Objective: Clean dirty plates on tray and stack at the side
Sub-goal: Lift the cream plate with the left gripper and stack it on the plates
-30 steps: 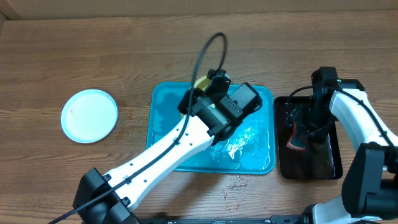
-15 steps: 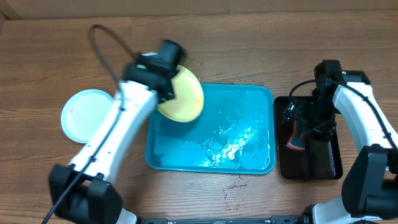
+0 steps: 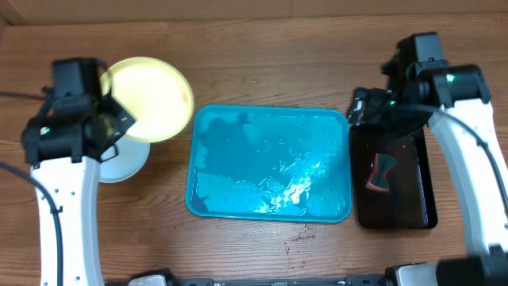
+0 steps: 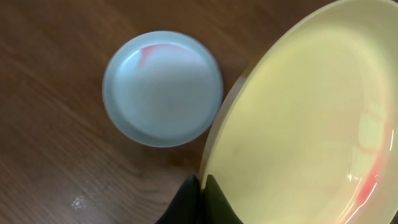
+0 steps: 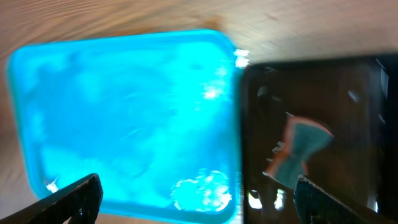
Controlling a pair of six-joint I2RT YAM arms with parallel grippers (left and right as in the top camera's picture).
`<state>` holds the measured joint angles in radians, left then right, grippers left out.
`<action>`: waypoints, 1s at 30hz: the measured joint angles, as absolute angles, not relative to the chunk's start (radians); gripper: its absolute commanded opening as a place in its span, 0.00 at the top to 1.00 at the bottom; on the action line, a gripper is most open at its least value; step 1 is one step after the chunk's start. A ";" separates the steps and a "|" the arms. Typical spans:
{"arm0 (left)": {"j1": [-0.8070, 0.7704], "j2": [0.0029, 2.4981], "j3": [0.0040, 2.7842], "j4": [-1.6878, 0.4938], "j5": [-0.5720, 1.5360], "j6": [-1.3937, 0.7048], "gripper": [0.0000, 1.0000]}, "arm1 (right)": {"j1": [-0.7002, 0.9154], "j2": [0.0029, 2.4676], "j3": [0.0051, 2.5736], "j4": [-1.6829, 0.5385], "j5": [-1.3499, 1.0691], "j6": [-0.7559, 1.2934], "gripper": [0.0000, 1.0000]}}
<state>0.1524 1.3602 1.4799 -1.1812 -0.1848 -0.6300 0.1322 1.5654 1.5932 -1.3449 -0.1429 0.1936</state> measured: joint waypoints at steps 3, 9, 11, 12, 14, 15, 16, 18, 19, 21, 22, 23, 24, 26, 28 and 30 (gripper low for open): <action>0.239 1.359 1.382 -1.121 -0.170 -0.630 0.96 | 0.227 1.497 1.599 -1.345 -0.153 0.152 0.00; 0.385 1.394 1.143 -0.923 -0.096 -0.630 0.96 | 0.386 1.415 1.599 -1.348 -0.167 0.122 0.00; 0.426 1.422 1.095 -0.874 -0.080 -0.627 0.95 | 0.427 1.398 1.599 -1.354 -0.169 0.118 0.00; 0.449 1.449 1.083 -0.863 -0.074 -0.625 0.96 | 0.447 1.391 1.599 -1.359 -0.169 0.117 0.00; 0.482 1.499 1.079 -0.848 -0.068 -0.622 0.96 | 0.480 1.378 1.599 -1.369 -0.172 0.114 0.00; 0.500 1.530 1.078 -0.836 -0.063 -0.621 0.96 | 0.494 1.374 1.599 -1.375 -0.173 0.112 0.00; 0.515 1.558 1.077 -0.825 -0.059 -0.619 0.96 | 0.506 1.370 1.599 -1.380 -0.173 0.112 0.00; 0.538 1.606 1.077 -0.805 -0.053 -0.618 0.96 | 0.531 1.363 1.599 -1.388 -0.176 0.111 0.00; 0.546 1.626 1.077 -0.795 -0.051 -0.618 0.96 | 0.541 1.361 1.599 -1.393 -0.176 0.111 0.00; 0.557 1.660 1.077 -0.778 -0.044 -0.618 0.96 | 0.560 1.360 1.599 -1.403 -0.176 0.110 0.00; 0.558 1.670 1.077 -0.775 -0.043 -0.618 0.96 | 0.567 1.360 1.599 -1.406 -0.176 0.110 0.00; 0.558 1.677 1.077 -0.772 -0.041 -0.618 0.96 | 0.574 1.360 1.599 -1.406 -0.176 0.111 0.00; 0.558 1.682 1.077 -0.766 -0.038 -0.618 0.96 | 0.579 1.360 1.599 -1.407 -0.176 0.110 0.00; 0.558 1.687 1.077 -0.754 -0.036 -0.619 0.95 | 0.587 1.360 1.599 -1.407 -0.176 0.110 0.00; 0.558 1.687 1.077 -0.742 -0.036 -0.618 0.94 | 0.590 1.360 1.599 -1.407 -0.176 0.110 0.00; 0.558 1.687 1.077 -0.733 -0.037 -0.619 0.93 | 0.591 1.360 1.599 -1.407 -0.176 0.110 0.00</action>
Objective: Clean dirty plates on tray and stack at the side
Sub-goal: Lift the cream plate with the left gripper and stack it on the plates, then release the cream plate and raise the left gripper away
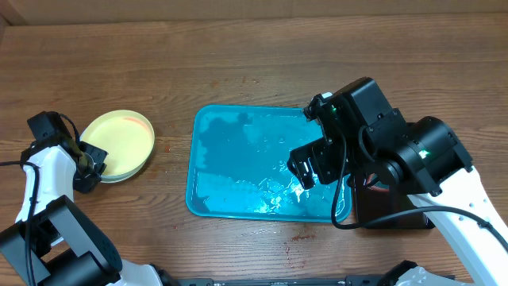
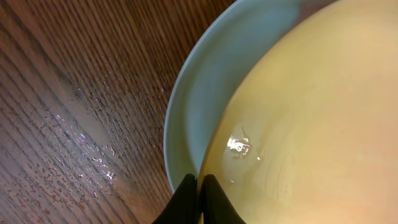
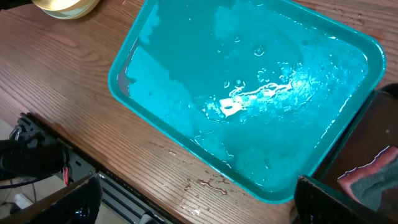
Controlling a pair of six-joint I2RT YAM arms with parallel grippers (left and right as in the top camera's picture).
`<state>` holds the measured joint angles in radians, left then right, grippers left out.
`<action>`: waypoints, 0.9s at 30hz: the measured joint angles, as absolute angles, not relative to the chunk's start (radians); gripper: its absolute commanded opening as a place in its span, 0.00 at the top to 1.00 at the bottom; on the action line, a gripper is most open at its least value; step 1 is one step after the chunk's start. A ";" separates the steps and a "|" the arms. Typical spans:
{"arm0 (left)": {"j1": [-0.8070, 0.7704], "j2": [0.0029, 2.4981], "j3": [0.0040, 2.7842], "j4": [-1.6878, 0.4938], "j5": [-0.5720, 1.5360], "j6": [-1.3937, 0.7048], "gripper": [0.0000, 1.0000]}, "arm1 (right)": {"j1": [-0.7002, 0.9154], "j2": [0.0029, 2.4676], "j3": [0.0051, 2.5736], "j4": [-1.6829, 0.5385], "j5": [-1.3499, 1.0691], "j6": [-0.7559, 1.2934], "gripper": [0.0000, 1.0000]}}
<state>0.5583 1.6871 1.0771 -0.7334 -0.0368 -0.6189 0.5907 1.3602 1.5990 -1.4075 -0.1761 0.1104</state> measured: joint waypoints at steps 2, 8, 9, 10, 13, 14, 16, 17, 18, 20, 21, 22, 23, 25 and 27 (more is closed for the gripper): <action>0.566 1.687 1.077 -0.733 -0.038 -0.623 0.93 | 0.591 1.360 1.599 -1.409 -0.176 0.110 0.00; 0.628 1.687 1.077 -0.740 -0.042 -0.629 0.92 | 0.591 1.360 1.599 -1.420 -0.179 0.110 0.00; 0.641 1.687 1.077 -0.743 -0.041 -0.629 0.84 | 0.591 1.360 1.599 -1.422 -0.179 0.110 0.00; 0.654 1.687 1.077 -0.744 -0.042 -0.629 0.70 | 0.591 1.360 1.599 -1.423 -0.179 0.110 0.00; 0.677 1.687 1.077 -0.744 -0.041 -0.627 0.22 | 0.591 1.360 1.599 -1.423 -0.179 0.111 0.00; 0.683 1.687 1.077 -0.743 -0.041 -0.628 0.20 | 0.591 1.360 1.599 -1.423 -0.179 0.110 0.00; 0.682 1.687 1.076 -0.731 -0.028 -0.622 0.14 | 0.591 1.360 1.599 -1.423 -0.179 0.110 0.00; 0.679 1.687 1.076 -0.723 -0.018 -0.616 0.14 | 0.591 1.360 1.599 -1.423 -0.179 0.110 0.00; 0.674 1.687 1.076 -0.721 -0.013 -0.611 0.14 | 0.591 1.360 1.599 -1.423 -0.179 0.110 0.00; 0.662 1.687 1.076 -0.720 -0.002 -0.599 0.16 | 0.591 1.360 1.599 -1.423 -0.179 0.110 0.00; 0.654 1.687 1.077 -0.719 0.004 -0.595 0.19 | 0.591 1.360 1.599 -1.423 -0.179 0.110 0.00; 0.645 1.687 1.077 -0.718 0.007 -0.591 0.21 | 0.591 1.360 1.599 -1.423 -0.179 0.110 0.00; 0.634 1.687 1.078 -0.718 0.010 -0.585 0.22 | 0.591 1.360 1.599 -1.423 -0.179 0.110 0.00; 0.613 1.687 1.080 -0.716 0.016 -0.568 0.22 | 0.591 1.360 1.599 -1.424 -0.179 0.110 0.00; 0.593 1.687 1.084 -0.709 0.020 -0.556 0.20 | 0.591 1.360 1.599 -1.423 -0.179 0.110 0.00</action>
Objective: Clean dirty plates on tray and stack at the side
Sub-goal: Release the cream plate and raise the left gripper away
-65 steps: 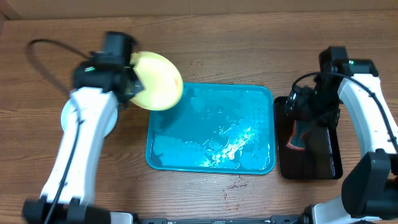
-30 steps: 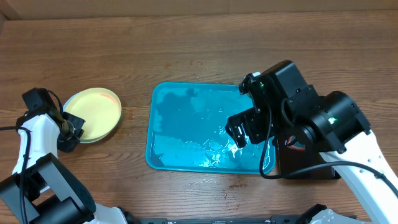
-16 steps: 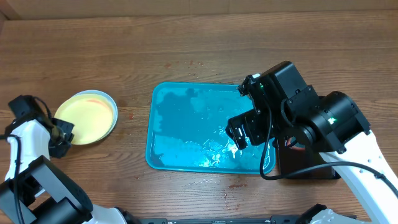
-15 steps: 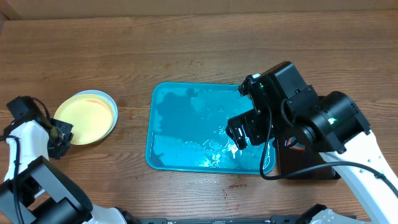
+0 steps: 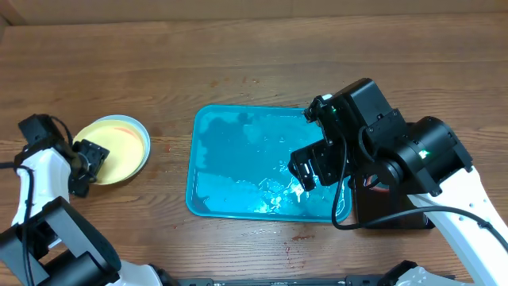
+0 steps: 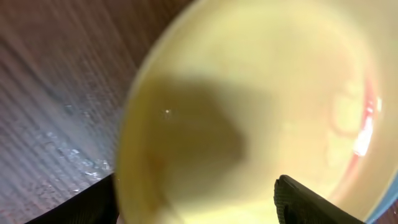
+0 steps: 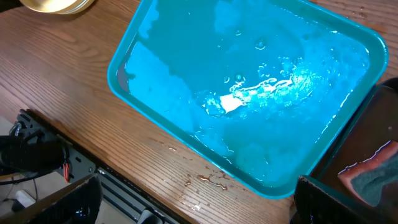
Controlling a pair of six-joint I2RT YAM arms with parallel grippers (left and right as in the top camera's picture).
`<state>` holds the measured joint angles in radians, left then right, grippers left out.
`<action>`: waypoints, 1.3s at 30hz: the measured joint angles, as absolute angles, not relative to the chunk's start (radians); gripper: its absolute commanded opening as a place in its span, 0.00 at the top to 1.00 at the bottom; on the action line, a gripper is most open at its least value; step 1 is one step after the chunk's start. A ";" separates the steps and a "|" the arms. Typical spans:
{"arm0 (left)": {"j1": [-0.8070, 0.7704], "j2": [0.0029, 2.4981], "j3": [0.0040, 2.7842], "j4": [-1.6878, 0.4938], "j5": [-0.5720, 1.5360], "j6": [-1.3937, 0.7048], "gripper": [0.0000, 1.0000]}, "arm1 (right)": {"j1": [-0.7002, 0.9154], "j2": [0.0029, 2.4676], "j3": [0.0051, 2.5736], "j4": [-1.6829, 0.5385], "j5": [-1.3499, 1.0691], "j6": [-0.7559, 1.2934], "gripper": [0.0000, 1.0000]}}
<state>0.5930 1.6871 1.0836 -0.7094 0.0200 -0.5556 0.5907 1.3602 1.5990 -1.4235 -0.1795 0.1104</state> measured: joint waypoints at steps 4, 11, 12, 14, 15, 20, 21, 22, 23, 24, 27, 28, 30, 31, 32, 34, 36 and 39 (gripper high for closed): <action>0.568 1.687 1.087 -0.698 0.025 -0.540 0.17 | 0.591 1.360 1.599 -1.424 -0.179 0.109 0.00; 0.562 1.687 1.089 -0.677 0.051 -0.496 0.18 | 0.591 1.360 1.599 -1.424 -0.179 0.108 0.00; 0.562 1.687 1.089 -0.676 0.055 -0.493 0.21 | 0.591 1.360 1.599 -1.424 -0.179 0.108 0.00; 0.558 1.687 1.090 -0.677 0.068 -0.487 0.25 | 0.591 1.360 1.599 -1.422 -0.179 0.108 0.00; 0.556 1.687 1.094 -0.682 0.076 -0.483 0.25 | 0.591 1.360 1.599 -1.417 -0.179 0.108 0.00; 0.532 1.686 1.177 -0.760 0.102 -0.440 0.25 | 0.591 1.360 1.626 -1.380 -0.145 0.094 0.00; 0.521 1.682 1.211 -0.788 0.102 -0.424 0.25 | 0.591 1.361 1.646 -1.374 -0.123 0.093 0.00; 0.510 1.677 1.239 -0.806 0.105 -0.410 0.25 | 0.591 1.361 1.663 -1.367 -0.108 0.092 0.00; 0.497 1.669 1.272 -0.828 0.105 -0.388 0.25 | 0.591 1.360 1.686 -1.362 -0.081 0.090 0.00; 0.480 1.656 1.308 -0.848 0.105 -0.365 0.24 | 0.591 1.360 1.709 -1.361 -0.059 0.090 0.00; 0.421 1.606 1.415 -0.905 0.106 -0.290 0.24 | 0.591 1.357 1.761 -1.356 0.022 0.089 0.00; 0.395 1.583 1.452 -0.923 0.108 -0.265 0.24 | 0.591 1.355 1.772 -1.357 0.050 0.088 0.00; 0.346 1.539 1.509 -0.963 0.110 -0.220 0.24 | 0.591 1.354 1.793 -1.364 0.110 0.086 0.00; 0.321 1.517 1.532 -0.979 0.110 -0.199 0.24 | 0.591 1.354 1.801 -1.365 0.137 0.085 0.00; 0.292 1.491 1.555 -0.997 0.111 -0.175 0.24 | 0.591 1.354 1.814 -1.374 0.173 0.084 0.00; 0.243 1.451 1.590 -1.032 0.112 -0.134 0.21 | 0.591 1.351 1.837 -1.384 0.225 0.084 0.00; 0.184 1.398 1.620 -1.060 0.112 -0.095 0.21 | 0.591 1.341 1.876 -1.391 0.285 0.084 0.00; 0.115 1.321 1.645 -1.079 0.091 -0.064 0.20 | 0.591 1.304 1.934 -1.401 0.364 0.084 0.00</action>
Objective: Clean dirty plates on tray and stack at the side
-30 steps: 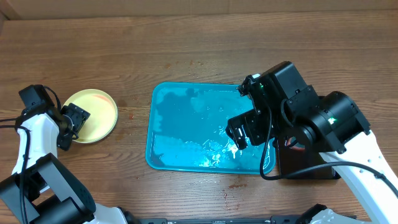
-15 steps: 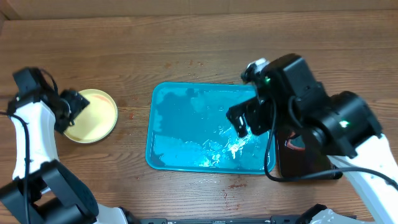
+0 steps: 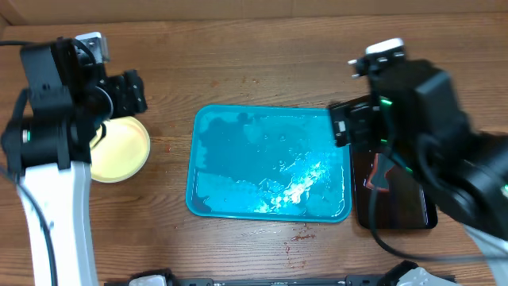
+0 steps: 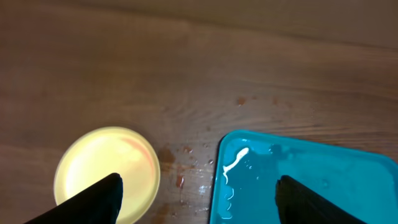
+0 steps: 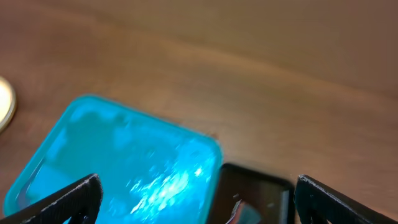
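Observation:
A pale yellow plate point(image 3: 119, 148) lies flat on the wooden table, left of the wet blue tray point(image 3: 270, 208), and my left arm covers its near left part. In the left wrist view the yellow plate point(image 4: 106, 173) shows a faint pinkish mark. My left gripper point(image 4: 198, 202) hangs open and empty high above the gap between plate and blue tray point(image 4: 298, 180). My right gripper point(image 5: 199, 199) is open and empty too, high over the seam between the blue tray point(image 5: 124, 162) and a black tray point(image 5: 255, 190). No plate lies on the blue tray.
The black tray point(image 3: 413, 214) stands right of the blue one and holds a red-and-grey sponge point(image 3: 379, 171). Water drops and small red spots point(image 4: 180, 180) mark the wood between plate and tray. A cardboard wall runs along the back edge.
My left gripper was open low against the yellow plate; now it is high above the table, with plate and tray both below it. My right gripper has risen and shifted toward the back right.
My left gripper held the yellow plate by its rim, tilted above a small light blue plate. Then the yellow plate rested on the blue one, still gripped. Then the gripper stood open at the plate. Now both grippers are raised and empty.

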Controlling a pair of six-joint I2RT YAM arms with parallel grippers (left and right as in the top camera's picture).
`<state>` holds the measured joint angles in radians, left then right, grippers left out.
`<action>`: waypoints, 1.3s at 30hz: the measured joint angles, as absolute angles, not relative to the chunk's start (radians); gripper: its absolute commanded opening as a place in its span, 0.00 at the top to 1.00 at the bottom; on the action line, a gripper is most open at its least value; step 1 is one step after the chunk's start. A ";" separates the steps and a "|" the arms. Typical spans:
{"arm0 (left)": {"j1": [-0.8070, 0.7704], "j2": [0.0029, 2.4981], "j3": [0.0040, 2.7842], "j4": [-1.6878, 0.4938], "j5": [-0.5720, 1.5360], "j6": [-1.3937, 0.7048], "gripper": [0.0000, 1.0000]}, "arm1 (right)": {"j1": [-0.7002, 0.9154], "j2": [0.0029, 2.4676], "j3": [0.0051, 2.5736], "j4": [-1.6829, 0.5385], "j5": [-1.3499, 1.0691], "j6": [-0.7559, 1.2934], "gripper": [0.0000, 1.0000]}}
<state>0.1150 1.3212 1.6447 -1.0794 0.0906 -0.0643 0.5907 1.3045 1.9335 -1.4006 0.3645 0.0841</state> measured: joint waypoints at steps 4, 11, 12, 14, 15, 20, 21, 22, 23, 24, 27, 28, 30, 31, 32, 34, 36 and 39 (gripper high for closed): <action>0.013 1.171 1.665 -1.097 0.032 -0.013 0.18 | 0.591 1.208 1.983 -1.448 0.451 0.084 0.00; -0.064 0.902 1.680 -1.228 -0.094 0.030 0.18 | 0.591 1.035 2.008 -1.649 0.531 0.123 0.00; -0.064 0.870 1.680 -1.243 -0.111 0.030 0.19 | 0.591 1.022 2.009 -1.680 0.542 0.153 0.00; -0.064 0.806 1.682 -1.270 -0.139 0.030 0.18 | 0.591 1.006 2.007 -1.697 0.551 0.215 0.00; -0.064 0.781 1.683 -1.282 -0.149 0.030 0.18 | 0.589 1.000 2.004 -1.697 0.551 0.252 0.00; -0.064 0.691 1.685 -1.355 -0.202 0.014 0.00 | 0.580 0.973 1.992 -1.697 0.537 0.390 0.00; -0.065 0.677 1.685 -1.364 -0.215 -0.004 0.00 | 0.577 0.968 1.992 -1.698 0.537 0.402 0.00; -0.064 0.662 1.685 -1.372 -0.229 -0.028 0.00 | 0.576 0.962 1.992 -1.698 0.538 0.416 0.00; -0.064 0.652 1.685 -1.377 -0.241 -0.047 0.00 | 0.576 0.958 1.992 -1.698 0.538 0.422 0.00; -0.064 0.644 1.685 -1.382 -0.247 -0.063 0.00 | 0.576 0.956 1.992 -1.698 0.538 0.428 0.00; -0.064 0.636 1.686 -1.427 -0.263 -0.121 0.00 | 0.576 0.955 1.991 -1.698 0.538 0.442 0.00; -0.064 0.636 1.686 -1.442 -0.266 -0.137 0.00 | 0.576 0.955 1.990 -1.697 0.538 0.445 0.00; -0.064 0.637 1.686 -1.477 -0.268 -0.161 0.00 | 0.576 0.955 1.990 -1.698 0.539 0.448 0.00; -0.064 0.636 1.686 -1.498 -0.270 -0.168 0.00 | 0.576 0.955 1.990 -1.698 0.539 0.451 0.00; -0.064 0.636 1.686 -1.513 -0.272 -0.176 0.00 | 0.576 0.955 1.990 -1.698 0.539 0.451 0.00; -0.064 0.636 1.686 -1.547 -0.274 -0.186 0.00 | 0.576 0.955 1.990 -1.698 0.539 0.452 0.00; -0.064 0.636 1.686 -1.574 -0.273 -0.194 0.00 | 0.576 0.955 1.990 -1.698 0.539 0.453 0.00; -0.064 0.636 1.686 -1.603 -0.266 -0.206 0.00 | 0.576 0.955 1.990 -1.698 0.540 0.453 0.00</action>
<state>-0.0643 0.6365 1.6859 -1.6028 -0.2661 -0.2062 0.5758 0.9546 1.9896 -1.6981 0.5396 0.4534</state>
